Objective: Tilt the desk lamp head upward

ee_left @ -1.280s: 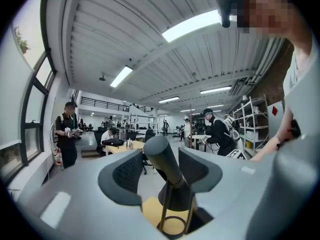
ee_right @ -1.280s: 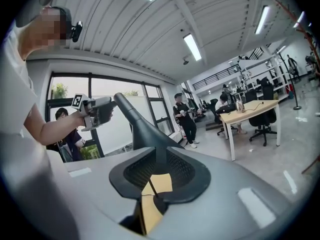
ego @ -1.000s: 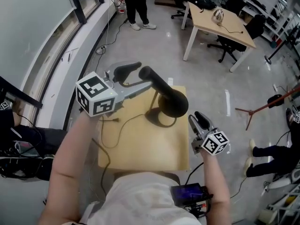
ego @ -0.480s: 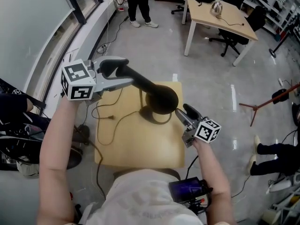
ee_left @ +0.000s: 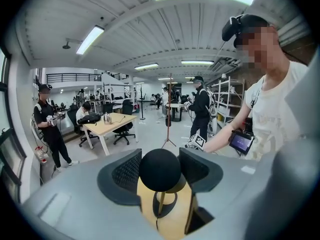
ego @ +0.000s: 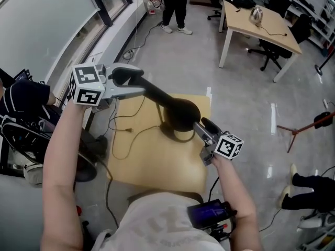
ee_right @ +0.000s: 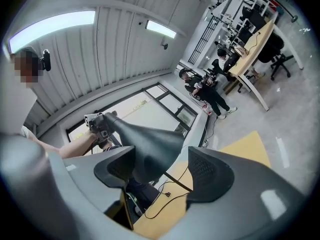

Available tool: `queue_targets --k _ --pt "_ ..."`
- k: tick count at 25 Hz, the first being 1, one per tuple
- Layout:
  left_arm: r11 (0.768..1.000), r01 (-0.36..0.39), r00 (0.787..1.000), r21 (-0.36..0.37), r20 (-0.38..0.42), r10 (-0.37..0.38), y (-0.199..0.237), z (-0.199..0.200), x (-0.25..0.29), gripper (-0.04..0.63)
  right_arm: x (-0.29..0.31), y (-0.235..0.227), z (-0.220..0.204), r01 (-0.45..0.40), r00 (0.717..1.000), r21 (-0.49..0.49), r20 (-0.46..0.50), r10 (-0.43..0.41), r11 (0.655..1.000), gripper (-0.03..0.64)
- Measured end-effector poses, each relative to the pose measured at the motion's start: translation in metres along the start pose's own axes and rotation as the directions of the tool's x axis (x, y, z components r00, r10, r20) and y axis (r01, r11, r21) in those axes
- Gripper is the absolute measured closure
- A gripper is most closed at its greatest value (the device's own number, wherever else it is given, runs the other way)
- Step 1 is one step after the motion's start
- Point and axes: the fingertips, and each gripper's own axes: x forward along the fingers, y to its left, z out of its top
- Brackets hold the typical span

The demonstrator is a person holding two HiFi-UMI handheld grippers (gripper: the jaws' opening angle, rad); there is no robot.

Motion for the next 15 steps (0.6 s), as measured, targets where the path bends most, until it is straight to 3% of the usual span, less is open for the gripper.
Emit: queue_targets --k 15 --pt "0.999 -0.031 0.999 -0.010 -0.010 0.031 -0.002 0.001 -0.002 0.357 0.013 0.002 0.002 -0.024 0.999 0.069 0.029 0.022 0.997 0.273"
